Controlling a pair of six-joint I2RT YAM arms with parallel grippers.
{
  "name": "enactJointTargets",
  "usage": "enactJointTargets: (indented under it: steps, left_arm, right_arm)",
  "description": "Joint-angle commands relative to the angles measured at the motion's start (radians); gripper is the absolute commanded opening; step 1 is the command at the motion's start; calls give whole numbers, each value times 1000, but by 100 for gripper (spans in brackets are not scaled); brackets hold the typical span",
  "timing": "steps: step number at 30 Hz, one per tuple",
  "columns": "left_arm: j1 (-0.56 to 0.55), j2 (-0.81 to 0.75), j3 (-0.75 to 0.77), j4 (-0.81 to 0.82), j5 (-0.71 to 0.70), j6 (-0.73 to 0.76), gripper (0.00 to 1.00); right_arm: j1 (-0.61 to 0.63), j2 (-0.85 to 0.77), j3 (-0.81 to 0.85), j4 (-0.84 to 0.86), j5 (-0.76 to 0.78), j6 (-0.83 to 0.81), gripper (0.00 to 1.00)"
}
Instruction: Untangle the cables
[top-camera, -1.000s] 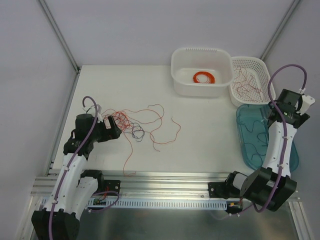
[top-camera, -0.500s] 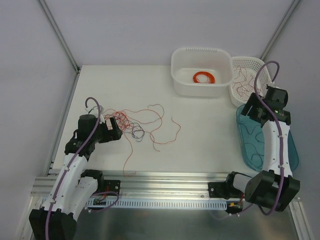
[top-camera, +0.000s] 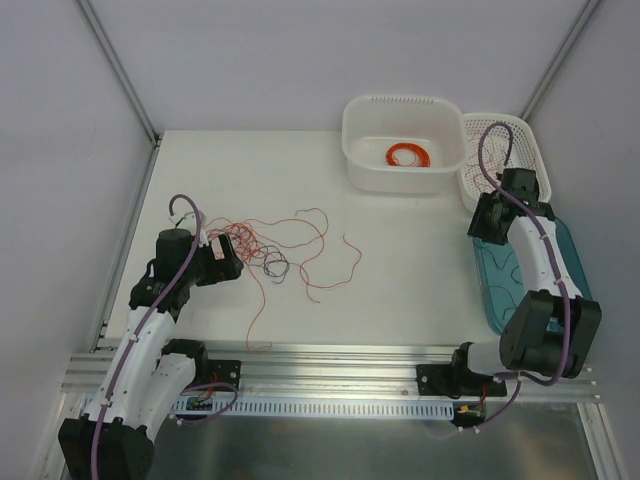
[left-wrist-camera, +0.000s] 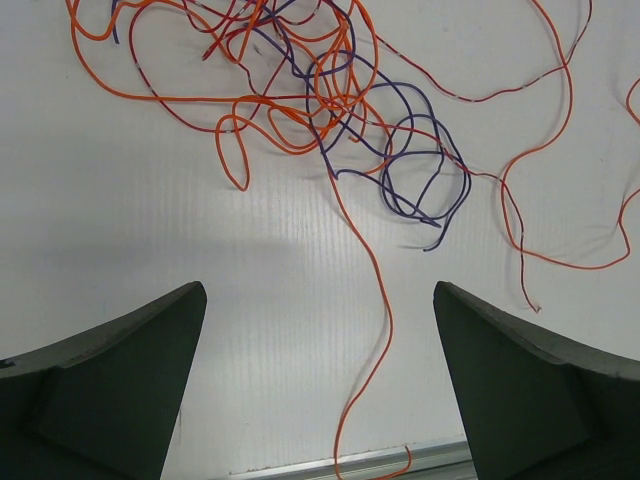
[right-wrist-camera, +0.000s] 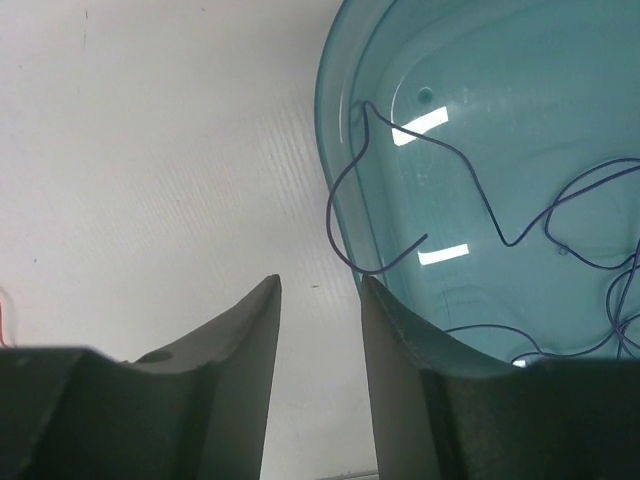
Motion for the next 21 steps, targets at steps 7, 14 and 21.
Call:
enactJointTargets:
  steps: [7,14,21]
  left_arm:
    - [-4,-1,-6,20,-41,-12,99]
    - [-4,-3,-7,20,-49,-13,99]
    - [-1,-3,-9,20,-52,-16,99]
  right_arm:
    - [49,91,70,11,180,14,35]
    - [57,121,74,6,252,8,29]
    - [60,105,75,20,235,14,28]
